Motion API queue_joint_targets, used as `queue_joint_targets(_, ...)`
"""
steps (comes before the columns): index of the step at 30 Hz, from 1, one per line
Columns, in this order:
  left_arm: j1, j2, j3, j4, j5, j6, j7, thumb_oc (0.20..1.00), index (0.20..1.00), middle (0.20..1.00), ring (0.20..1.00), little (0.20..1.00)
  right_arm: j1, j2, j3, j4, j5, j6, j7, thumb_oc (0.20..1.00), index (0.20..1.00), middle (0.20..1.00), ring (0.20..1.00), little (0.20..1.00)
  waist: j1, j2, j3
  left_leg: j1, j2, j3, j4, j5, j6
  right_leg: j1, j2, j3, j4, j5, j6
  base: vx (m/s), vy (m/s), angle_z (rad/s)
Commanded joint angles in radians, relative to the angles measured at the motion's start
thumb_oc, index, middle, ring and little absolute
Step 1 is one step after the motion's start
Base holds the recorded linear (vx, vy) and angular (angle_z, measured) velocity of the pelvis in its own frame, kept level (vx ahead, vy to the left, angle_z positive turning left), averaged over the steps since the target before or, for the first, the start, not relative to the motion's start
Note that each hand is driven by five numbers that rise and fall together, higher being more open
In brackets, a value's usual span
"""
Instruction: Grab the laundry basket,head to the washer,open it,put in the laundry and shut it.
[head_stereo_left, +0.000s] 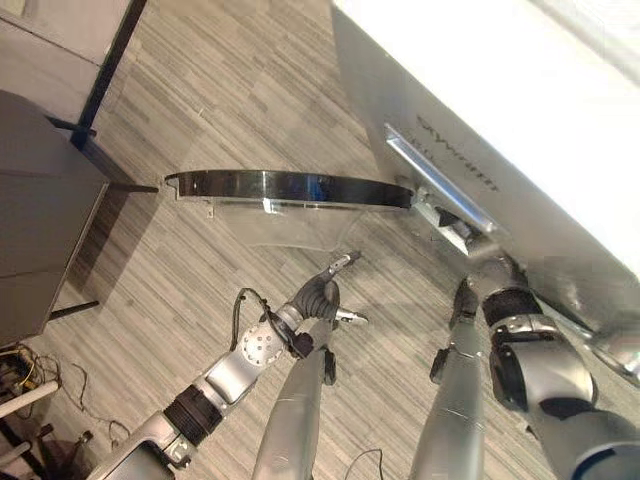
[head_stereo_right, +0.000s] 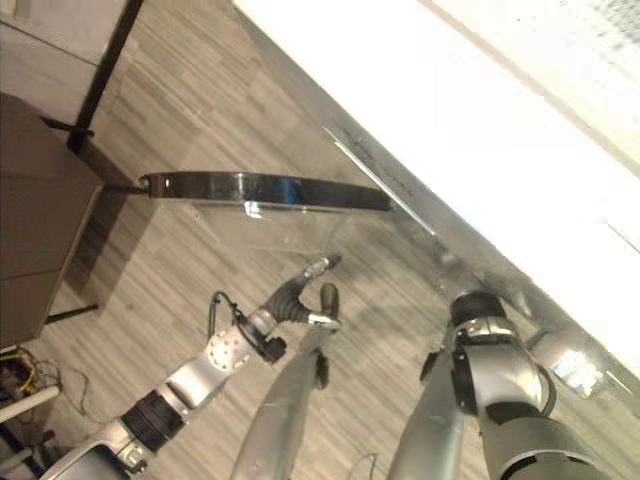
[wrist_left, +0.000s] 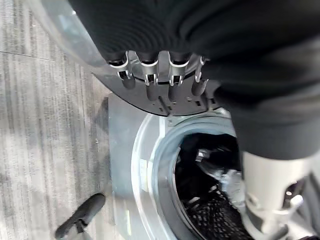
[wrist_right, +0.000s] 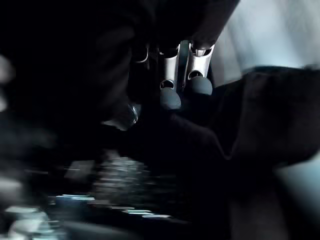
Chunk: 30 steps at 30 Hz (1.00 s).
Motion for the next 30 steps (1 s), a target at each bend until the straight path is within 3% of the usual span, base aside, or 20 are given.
queue_joint_targets(1, 0.055, 0.078, 0.000, -0.094, 0.006, -0.021, -0.006, 1.000, 1.000, 1.000, 1.000, 1.000, -0.081, -0.168, -0.066, -0.054, -0.014, -0.087, -0.133, 0.200, 0.200, 0.200, 0.200, 0.200, 0.009, -0.031, -0.043, 0.073, 0.046, 0.025, 0.045, -0.168, -0.031, -0.029, 0.034, 0.000, -0.010, -0.051, -0.002, 0.00, 0.000, 0.00)
queue_joint_targets(4, 0.063, 0.098, -0.002, -0.103, 0.007, -0.020, -0.007, 1.000, 1.000, 1.000, 1.000, 1.000, -0.134, -0.296, -0.079, -0.067, -0.135, -0.085, -0.248, 0.200, 0.200, 0.200, 0.200, 0.200, 0.015, -0.023, -0.051, 0.093, 0.046, 0.021, 0.023, -0.160, -0.031, -0.019, 0.031, -0.003, -0.014, -0.054, 0.003, 0.02, 0.006, 0.03)
queue_joint_targets(6, 0.078, 0.098, 0.005, -0.109, 0.008, -0.029, -0.005, 1.000, 1.000, 1.000, 1.000, 1.000, -0.118, -0.367, -0.009, -0.101, -0.367, 0.007, -0.342, 0.200, 0.200, 0.200, 0.200, 0.200, 0.019, -0.016, -0.050, 0.100, 0.043, 0.022, 0.017, -0.147, -0.029, -0.020, 0.028, 0.005, -0.008, -0.049, 0.001, 0.04, 0.013, 0.10)
queue_joint_targets(7, 0.070, 0.080, 0.014, -0.102, -0.009, -0.041, -0.010, 1.000, 1.000, 1.000, 1.000, 1.000, -0.085, -0.414, 0.133, 0.100, -0.549, 0.199, -0.264, 1.000, 1.000, 1.000, 1.000, 1.000, 0.021, -0.024, -0.052, 0.119, 0.048, 0.027, 0.016, -0.151, -0.026, -0.020, 0.030, 0.016, 0.022, -0.065, -0.002, 0.06, 0.009, 0.10)
queue_joint_targets(10, 0.058, 0.068, 0.024, -0.098, -0.012, -0.034, -0.015, 1.000, 1.000, 1.000, 1.000, 1.000, -0.078, -0.370, 0.199, 0.235, -0.565, 0.236, -0.181, 1.000, 1.000, 1.000, 1.000, 1.000, 0.011, -0.028, -0.049, 0.121, 0.050, 0.028, 0.019, -0.150, -0.027, -0.015, 0.033, 0.013, 0.030, -0.068, -0.007, 0.02, -0.003, 0.03)
queue_joint_targets(11, 0.054, 0.060, 0.032, -0.093, 0.001, -0.029, -0.015, 1.000, 1.000, 1.000, 1.000, 1.000, -0.029, -0.304, 0.220, 0.244, -0.586, 0.233, -0.155, 1.000, 1.000, 1.000, 1.000, 1.000, 0.004, -0.029, -0.047, 0.124, 0.050, 0.029, 0.021, -0.151, -0.025, -0.006, 0.034, 0.010, 0.028, -0.067, -0.008, 0.00, 0.000, 0.00)
queue_joint_targets(16, 0.085, 0.063, 0.072, -0.078, 0.031, -0.026, -0.011, 1.000, 1.000, 1.000, 1.000, 1.000, 0.207, -0.115, 0.220, 0.053, -0.601, 0.195, -0.082, 1.000, 1.000, 1.000, 1.000, 1.000, -0.022, -0.053, -0.053, 0.139, 0.055, 0.032, 0.029, -0.160, -0.021, 0.033, 0.048, 0.005, 0.015, -0.062, -0.015, 0.00, -0.001, -0.12)
queue_joint_targets(17, 0.088, 0.065, 0.071, -0.079, 0.031, -0.026, -0.012, 1.000, 1.000, 1.000, 1.000, 1.000, 0.213, -0.113, 0.219, 0.047, -0.602, 0.197, -0.084, 1.000, 1.000, 1.000, 1.000, 1.000, -0.023, -0.055, -0.055, 0.140, 0.055, 0.031, 0.029, -0.160, -0.021, 0.035, 0.048, 0.005, 0.013, -0.062, -0.015, -0.01, 0.012, -0.17)
queue_joint_targets(26, 0.213, 0.108, 0.139, -0.060, 0.063, -0.018, -0.018, 1.000, 1.000, 1.000, 1.000, 1.000, 0.476, 0.069, 0.262, 0.062, -0.671, 0.219, -0.008, 1.000, 1.000, 1.000, 1.000, 1.000, -0.059, -0.144, -0.080, 0.195, 0.053, 0.037, 0.096, -0.213, -0.003, 0.197, 0.073, -0.014, -0.120, 0.000, -0.016, -0.01, 0.031, -0.09)
queue_joint_targets(28, 0.227, 0.121, 0.157, -0.061, 0.084, -0.017, 0.000, 1.000, 1.000, 1.000, 1.000, 1.000, 0.500, 0.107, 0.293, 0.105, -0.682, 0.223, 0.000, 1.000, 1.000, 1.000, 1.000, 1.000, -0.045, -0.177, -0.059, 0.179, 0.052, -0.023, 0.184, -0.233, -0.009, 0.218, 0.097, 0.000, -0.141, 0.005, -0.027, -0.06, -0.018, -0.18)
queue_joint_targets(29, 0.239, 0.122, 0.167, -0.055, 0.099, -0.024, 0.015, 1.000, 1.000, 1.000, 1.000, 1.000, 0.527, 0.136, 0.354, 0.140, -0.730, 0.230, 0.010, 1.000, 1.000, 1.000, 1.000, 1.000, -0.021, -0.199, -0.049, 0.213, 0.041, -0.140, 0.194, -0.271, -0.023, 0.253, 0.119, 0.016, -0.172, 0.010, -0.026, -0.05, -0.038, -0.34)
queue_joint_targets(30, 0.239, 0.123, 0.167, -0.056, 0.099, -0.024, 0.015, 1.000, 1.000, 1.000, 1.000, 1.000, 0.526, 0.136, 0.354, 0.140, -0.731, 0.229, 0.010, 1.000, 1.000, 1.000, 1.000, 1.000, -0.025, -0.201, -0.047, 0.213, 0.037, -0.142, 0.192, -0.263, -0.023, 0.254, 0.115, 0.015, -0.175, 0.015, -0.026, -0.04, 0.027, -0.56)
